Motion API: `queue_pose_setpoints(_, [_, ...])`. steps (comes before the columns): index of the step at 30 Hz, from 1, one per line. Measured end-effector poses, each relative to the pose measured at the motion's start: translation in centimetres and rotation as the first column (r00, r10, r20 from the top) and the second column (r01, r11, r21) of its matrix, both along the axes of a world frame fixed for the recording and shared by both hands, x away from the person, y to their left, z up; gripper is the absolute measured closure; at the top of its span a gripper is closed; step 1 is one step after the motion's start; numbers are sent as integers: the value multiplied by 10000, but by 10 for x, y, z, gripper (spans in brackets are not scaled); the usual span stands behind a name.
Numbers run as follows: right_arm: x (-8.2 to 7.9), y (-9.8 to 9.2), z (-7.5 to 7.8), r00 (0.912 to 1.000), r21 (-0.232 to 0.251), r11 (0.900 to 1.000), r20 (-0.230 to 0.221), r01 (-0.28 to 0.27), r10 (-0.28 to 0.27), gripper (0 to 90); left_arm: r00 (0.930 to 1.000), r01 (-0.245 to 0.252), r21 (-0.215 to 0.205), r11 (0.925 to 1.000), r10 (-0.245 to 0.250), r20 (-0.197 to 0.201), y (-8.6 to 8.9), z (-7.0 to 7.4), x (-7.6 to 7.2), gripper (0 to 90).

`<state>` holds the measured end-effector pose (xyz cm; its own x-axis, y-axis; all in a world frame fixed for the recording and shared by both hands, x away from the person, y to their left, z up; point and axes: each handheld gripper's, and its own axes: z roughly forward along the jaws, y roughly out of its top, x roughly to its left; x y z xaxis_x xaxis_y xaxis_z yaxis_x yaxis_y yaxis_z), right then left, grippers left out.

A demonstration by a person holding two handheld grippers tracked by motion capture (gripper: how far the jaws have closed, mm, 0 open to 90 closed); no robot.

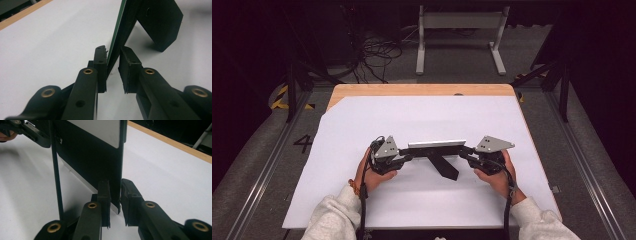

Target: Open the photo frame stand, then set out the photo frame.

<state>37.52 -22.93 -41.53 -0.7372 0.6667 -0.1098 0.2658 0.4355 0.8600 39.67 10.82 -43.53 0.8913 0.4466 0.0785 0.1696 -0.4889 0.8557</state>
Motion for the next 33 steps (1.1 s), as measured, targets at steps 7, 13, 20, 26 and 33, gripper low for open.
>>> queue_pose_setpoints(7, [-1, 1, 0, 10000, -99, 9999, 82, 49, -48, 784, 10000, -44, 18, 10000, 44, 17, -1, 0, -1, 769])
queue_pose_setpoints(13, [1, 2, 0, 9999, -139, 9998, 95, 124, -122, 783, 10000, -42, 119, 9999, 42, 29, -1, 1, -2, 775])
queue_pose_setpoints(20, [7, 2, 0, 9998, -90, 9998, 32, 184, -184, 781, 10000, -70, 163, 9998, 70, 27, -1, 1, -5, 784])
queue_pose_setpoints(26, [9, 2, 0, 9998, -133, 9997, 5, 187, -187, 780, 9999, -118, 176, 9998, 118, 3, -2, 1, -7, 787])
queue_pose_setpoints(33, [11, 5, 0, 9996, -50, 9996, -101, 269, -269, 760, 9999, -135, 366, 9992, 136, -21, -2, 3, -13, 795])
